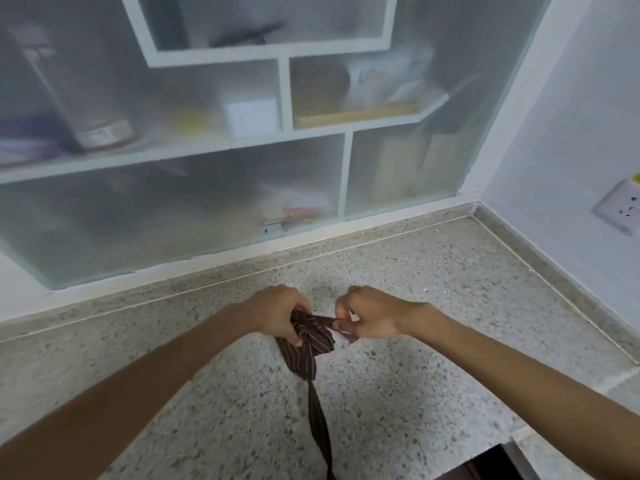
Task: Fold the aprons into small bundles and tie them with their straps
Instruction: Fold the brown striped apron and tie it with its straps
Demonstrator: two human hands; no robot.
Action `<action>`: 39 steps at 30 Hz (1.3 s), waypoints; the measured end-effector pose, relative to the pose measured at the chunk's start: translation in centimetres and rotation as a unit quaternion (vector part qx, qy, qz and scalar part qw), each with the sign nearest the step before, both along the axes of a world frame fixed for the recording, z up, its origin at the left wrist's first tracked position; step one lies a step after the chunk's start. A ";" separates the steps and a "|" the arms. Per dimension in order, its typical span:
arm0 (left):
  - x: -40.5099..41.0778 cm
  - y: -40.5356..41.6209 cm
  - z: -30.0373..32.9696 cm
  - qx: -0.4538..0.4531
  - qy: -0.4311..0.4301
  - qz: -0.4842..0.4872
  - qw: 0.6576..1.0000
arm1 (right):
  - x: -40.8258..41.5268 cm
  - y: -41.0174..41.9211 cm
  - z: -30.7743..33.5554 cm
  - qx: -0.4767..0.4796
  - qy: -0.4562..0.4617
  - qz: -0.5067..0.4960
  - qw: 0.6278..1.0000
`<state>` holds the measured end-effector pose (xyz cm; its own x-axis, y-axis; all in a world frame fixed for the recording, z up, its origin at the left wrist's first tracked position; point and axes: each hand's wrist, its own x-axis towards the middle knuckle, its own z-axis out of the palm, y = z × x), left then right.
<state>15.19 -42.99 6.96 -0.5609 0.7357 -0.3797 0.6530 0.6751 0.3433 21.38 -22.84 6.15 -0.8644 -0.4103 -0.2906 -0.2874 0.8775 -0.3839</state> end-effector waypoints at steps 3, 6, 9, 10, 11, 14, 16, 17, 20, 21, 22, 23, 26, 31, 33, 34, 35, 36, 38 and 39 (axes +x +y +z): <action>-0.8 0.8 0.2 -0.027 -0.009 0.037 0.999 | 0.6 -0.5 0.1 0.062 -0.033 0.015 0.997; -1.2 1.3 0.3 -0.081 0.057 0.078 0.992 | 0.6 0.6 0.9 -0.165 -0.146 -0.138 0.966; -1.9 1.2 0.3 -0.085 0.111 0.169 0.976 | 0.6 2.4 1.5 -0.328 -0.140 -0.261 0.897; -2.3 1.2 0.2 -0.079 0.102 0.203 0.971 | 0.9 2.8 1.7 -0.330 -0.142 -0.274 0.892; -2.7 0.9 0.2 -0.068 0.080 0.240 0.965 | 1.2 3.1 1.9 -0.315 -0.148 -0.277 0.896; -3.8 0.4 0.1 -0.013 -0.022 0.343 0.939 | 2.7 3.6 1.5 -0.301 -0.187 -0.287 0.890; -4.1 0.0 0.2 0.054 -0.091 0.410 0.906 | 4.1 4.0 0.8 -0.332 -0.198 -0.304 0.871; -4.1 -0.2 0.3 0.084 -0.122 0.437 0.887 | 4.9 4.1 0.2 -0.359 -0.208 -0.306 0.857; -4.6 -0.5 0.4 0.168 -0.196 0.484 0.836 | 7.5 3.6 -2.0 -0.497 -0.280 -0.313 0.759; -4.7 -0.5 0.5 0.195 -0.218 0.489 0.822 | 8.4 3.3 -3.1 -0.530 -0.302 -0.311 0.729; -4.7 -0.5 0.7 0.216 -0.237 0.486 0.813 | 9.2 2.8 -4.3 -0.547 -0.319 -0.310 0.709; -4.9 -0.5 0.9 0.227 -0.254 0.478 0.810 | 9.9 2.3 -5.3 -0.551 -0.333 -0.311 0.699; -5.2 -0.7 1.9 0.221 -0.297 0.405 0.836 | 11.1 1.3 -8.2 -0.548 -0.381 -0.321 0.672; -4.2 0.0 3.0 0.209 -0.381 0.237 0.869 | 9.9 1.2 -10.2 -0.543 -0.394 -0.368 0.644; -3.3 0.5 2.6 0.171 -0.428 0.198 0.865 | 9.2 1.6 -10.6 -0.542 -0.366 -0.384 0.652; -2.7 0.7 2.3 0.147 -0.455 0.183 0.859 | 8.7 1.9 -10.9 -0.551 -0.353 -0.395 0.644; -2.1 0.9 1.9 0.126 -0.483 0.173 0.849 | 8.5 1.9 -10.7 -0.568 -0.348 -0.399 0.631; -1.5 1.0 1.5 0.108 -0.511 0.169 0.835 | 8.1 1.9 -10.5 -0.578 -0.343 -0.400 0.623; -0.3 1.3 0.8 0.075 -0.556 0.170 0.810 | 7.5 1.6 -9.5 -0.575 -0.331 -0.411 0.626; 0.3 1.5 0.5 0.057 -0.571 0.170 0.801 | 7.1 1.5 -9.4 -0.585 -0.337 -0.396 0.622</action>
<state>15.47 -41.52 7.43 -0.0711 0.6805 -0.7293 -0.3447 0.6693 0.6582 28.47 -21.37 -3.25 -0.7734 -0.2052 -0.5998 0.6301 -0.3527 -0.6918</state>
